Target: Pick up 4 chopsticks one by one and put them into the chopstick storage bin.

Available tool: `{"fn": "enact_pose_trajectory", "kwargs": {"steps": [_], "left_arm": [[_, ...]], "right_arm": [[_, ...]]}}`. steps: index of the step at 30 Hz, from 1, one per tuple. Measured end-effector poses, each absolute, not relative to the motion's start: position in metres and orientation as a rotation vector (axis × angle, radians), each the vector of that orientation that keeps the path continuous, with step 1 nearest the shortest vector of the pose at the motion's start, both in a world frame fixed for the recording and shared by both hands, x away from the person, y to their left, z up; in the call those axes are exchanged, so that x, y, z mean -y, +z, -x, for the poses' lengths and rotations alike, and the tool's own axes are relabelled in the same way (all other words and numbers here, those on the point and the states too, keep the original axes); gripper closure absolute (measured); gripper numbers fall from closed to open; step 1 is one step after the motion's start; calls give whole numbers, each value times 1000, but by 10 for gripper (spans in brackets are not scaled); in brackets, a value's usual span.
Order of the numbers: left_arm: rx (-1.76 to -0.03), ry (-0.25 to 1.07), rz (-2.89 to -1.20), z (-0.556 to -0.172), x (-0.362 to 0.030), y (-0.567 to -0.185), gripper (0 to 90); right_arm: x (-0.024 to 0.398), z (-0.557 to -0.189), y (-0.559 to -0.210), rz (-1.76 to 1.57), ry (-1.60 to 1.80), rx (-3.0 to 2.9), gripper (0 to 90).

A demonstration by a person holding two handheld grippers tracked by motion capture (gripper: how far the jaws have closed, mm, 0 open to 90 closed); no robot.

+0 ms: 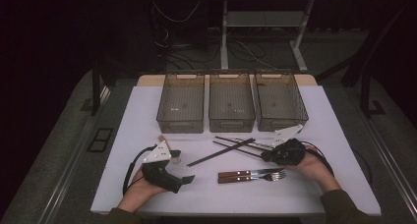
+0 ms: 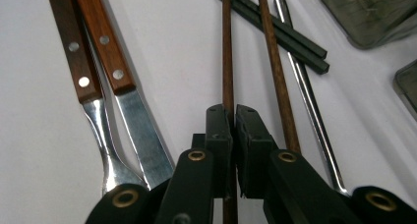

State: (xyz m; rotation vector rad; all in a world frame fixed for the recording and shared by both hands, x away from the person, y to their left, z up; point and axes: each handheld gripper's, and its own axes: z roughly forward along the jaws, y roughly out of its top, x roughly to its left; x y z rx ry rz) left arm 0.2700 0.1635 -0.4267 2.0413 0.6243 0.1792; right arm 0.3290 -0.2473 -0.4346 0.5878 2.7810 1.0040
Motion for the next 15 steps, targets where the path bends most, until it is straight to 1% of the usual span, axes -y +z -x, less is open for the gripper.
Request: {"fn": "enact_pose_trajectory", "kwargs": {"steps": [15], "left_arm": [[-609,177,-2047,-269,-164,-427,7]], "right_arm": [[249,-325,-423,-610,1058,-2738,851]]}}
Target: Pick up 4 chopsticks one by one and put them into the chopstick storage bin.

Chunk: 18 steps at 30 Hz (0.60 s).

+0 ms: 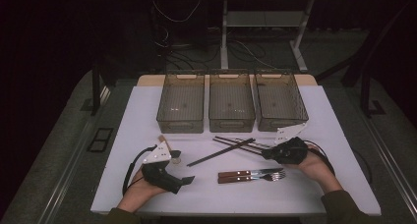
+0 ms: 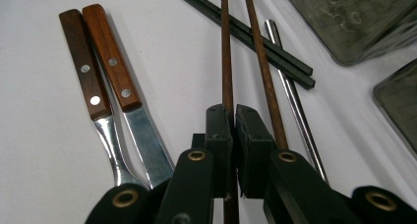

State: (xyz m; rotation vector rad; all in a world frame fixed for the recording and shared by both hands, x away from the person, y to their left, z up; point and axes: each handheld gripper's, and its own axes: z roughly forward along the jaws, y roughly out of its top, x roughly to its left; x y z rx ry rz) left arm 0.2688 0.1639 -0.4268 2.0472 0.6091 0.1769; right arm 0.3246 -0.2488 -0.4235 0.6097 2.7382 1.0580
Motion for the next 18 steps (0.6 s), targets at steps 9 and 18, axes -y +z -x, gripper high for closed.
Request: {"fn": "enact_pose_trajectory", "kwargs": {"steps": [9,18], "left_arm": [[-586,171,-2058,-268,-160,-431,7],[-589,175,-2063,-272,-162,-434,7]], "right_arm": [[252,-323,-418,-649,1105,-2714,851],[254,-322,-410,-684,1157,-2698,851]]}}
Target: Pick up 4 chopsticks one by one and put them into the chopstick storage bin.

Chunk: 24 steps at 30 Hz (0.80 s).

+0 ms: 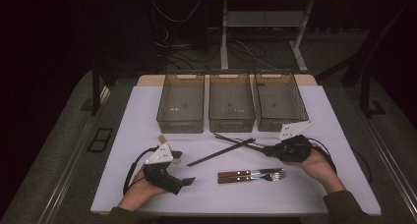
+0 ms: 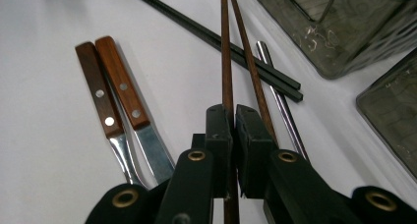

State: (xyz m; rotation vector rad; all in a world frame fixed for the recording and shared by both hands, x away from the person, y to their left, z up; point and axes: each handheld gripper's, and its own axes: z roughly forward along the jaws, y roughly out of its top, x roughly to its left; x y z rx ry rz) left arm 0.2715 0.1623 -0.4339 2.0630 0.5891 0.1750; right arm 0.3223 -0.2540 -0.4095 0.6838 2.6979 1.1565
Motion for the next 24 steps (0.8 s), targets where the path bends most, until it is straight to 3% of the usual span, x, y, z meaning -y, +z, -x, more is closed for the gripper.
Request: {"fn": "enact_pose_trajectory", "kwargs": {"steps": [24], "left_arm": [[-595,169,-2046,-268,-162,-433,7]], "right_arm": [[246,-324,-386,-789,1288,-2626,851]]}}
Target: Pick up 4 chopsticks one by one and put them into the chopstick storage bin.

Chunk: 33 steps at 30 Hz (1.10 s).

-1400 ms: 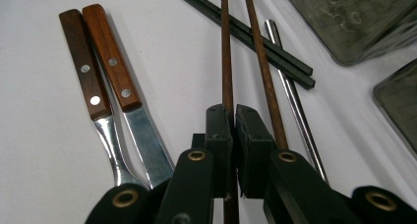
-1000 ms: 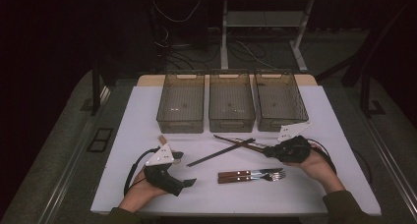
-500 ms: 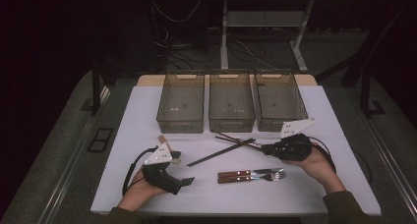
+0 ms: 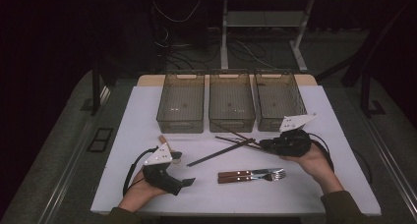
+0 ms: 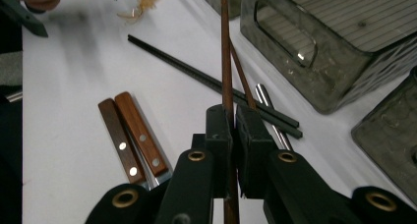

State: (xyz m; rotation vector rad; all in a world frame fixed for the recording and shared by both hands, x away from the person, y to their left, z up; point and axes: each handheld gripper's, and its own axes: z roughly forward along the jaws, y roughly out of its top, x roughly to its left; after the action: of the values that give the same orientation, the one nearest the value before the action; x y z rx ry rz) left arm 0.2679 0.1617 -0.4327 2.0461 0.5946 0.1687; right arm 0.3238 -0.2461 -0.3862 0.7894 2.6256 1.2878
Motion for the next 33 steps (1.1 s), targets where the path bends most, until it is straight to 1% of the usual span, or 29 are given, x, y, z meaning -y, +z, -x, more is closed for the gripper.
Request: {"fn": "enact_pose_trajectory", "kwargs": {"steps": [22,33], "left_arm": [[-594,157,-2039,-269,-163,-432,7],[-603,165,-2018,-269,-163,-432,0]], "right_arm": [[218,-340,-362,-833,1321,-2547,850],[197,-356,-350,-931,1307,-2488,850]]}}
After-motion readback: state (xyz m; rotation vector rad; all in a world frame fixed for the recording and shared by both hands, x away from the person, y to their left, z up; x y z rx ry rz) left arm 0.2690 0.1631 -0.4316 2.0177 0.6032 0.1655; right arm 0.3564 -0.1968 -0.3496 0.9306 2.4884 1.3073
